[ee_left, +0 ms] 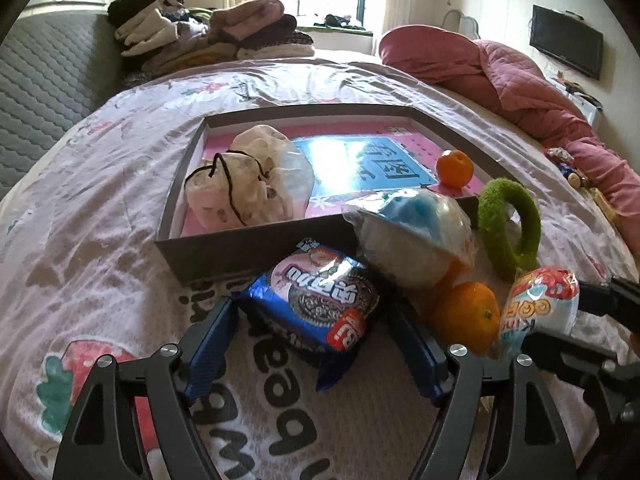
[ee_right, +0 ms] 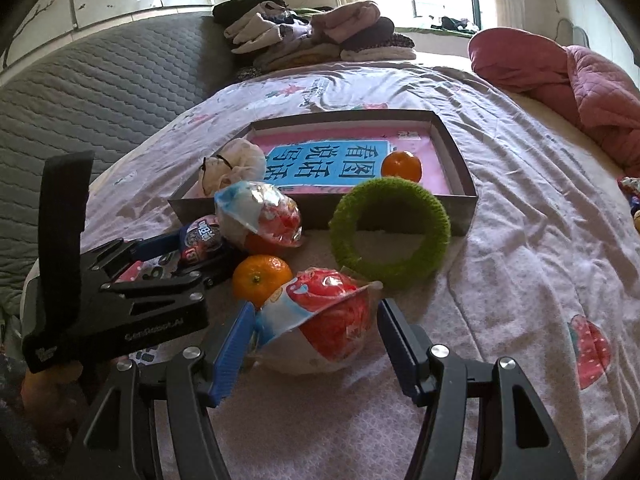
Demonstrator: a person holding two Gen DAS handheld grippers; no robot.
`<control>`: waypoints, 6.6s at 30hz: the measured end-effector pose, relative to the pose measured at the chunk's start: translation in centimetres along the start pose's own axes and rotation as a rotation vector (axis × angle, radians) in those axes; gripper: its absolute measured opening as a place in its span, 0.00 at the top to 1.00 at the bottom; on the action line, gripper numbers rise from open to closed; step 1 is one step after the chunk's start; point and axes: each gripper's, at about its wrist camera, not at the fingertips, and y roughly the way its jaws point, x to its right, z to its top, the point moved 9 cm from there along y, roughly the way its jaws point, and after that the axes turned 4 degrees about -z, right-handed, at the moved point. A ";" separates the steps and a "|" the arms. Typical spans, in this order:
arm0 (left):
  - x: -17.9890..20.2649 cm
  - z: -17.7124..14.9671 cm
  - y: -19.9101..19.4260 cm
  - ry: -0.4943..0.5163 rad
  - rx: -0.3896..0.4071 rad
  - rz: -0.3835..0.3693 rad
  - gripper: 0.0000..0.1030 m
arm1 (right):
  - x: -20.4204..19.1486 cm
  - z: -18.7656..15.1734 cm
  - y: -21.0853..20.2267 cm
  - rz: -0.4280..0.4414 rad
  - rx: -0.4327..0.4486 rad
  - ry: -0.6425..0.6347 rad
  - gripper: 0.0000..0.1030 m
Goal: Organize objects
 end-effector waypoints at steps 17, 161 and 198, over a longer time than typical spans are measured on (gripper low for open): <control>0.7 1.0 1.2 0.006 0.004 -0.022 0.42 | -0.2 0.2 0.3 0.021 -0.002 0.000 0.39; 1.4 10.6 -12.4 -0.039 0.213 0.183 0.46 | 0.0 12.2 -9.1 -0.037 0.310 -0.122 0.40; 2.5 14.9 -6.9 -0.014 0.193 0.149 0.46 | 1.9 17.2 -4.9 -0.061 0.303 -0.127 0.40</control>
